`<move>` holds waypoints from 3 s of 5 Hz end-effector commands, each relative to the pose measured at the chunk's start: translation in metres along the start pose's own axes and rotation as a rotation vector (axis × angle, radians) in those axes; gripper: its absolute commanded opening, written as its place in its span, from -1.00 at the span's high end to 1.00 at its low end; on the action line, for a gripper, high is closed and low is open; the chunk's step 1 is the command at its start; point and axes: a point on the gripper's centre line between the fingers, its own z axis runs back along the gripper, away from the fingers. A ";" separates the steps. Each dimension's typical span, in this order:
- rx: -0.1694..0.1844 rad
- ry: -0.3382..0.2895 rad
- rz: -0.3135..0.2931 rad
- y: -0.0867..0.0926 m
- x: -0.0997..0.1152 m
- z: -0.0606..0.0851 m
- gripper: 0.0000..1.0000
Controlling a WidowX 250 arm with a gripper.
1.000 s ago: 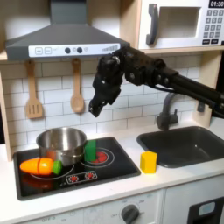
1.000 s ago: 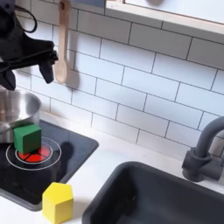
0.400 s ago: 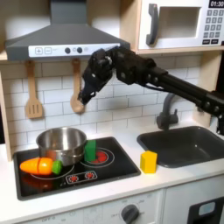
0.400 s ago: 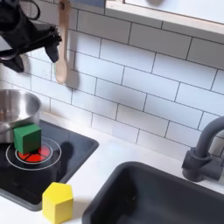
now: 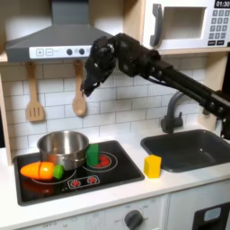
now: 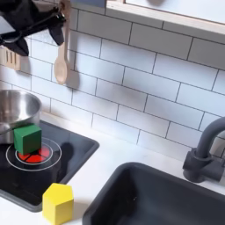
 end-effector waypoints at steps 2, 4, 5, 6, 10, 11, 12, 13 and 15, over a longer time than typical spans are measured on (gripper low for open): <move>0.011 0.027 0.003 0.009 0.007 0.011 -1.00; -0.041 -0.014 -0.017 0.000 0.015 0.028 0.63; -0.033 -0.015 0.007 0.006 0.018 0.025 1.00; -0.038 -0.015 -0.001 0.005 0.018 0.026 1.00; -0.074 -0.078 0.007 0.002 0.032 0.033 1.00; -0.090 -0.099 0.017 -0.002 0.036 0.033 1.00; -0.104 -0.110 0.021 -0.007 0.039 0.037 1.00; -0.141 -0.144 0.040 -0.011 0.044 0.044 1.00; -0.155 -0.164 0.060 -0.006 0.048 0.045 1.00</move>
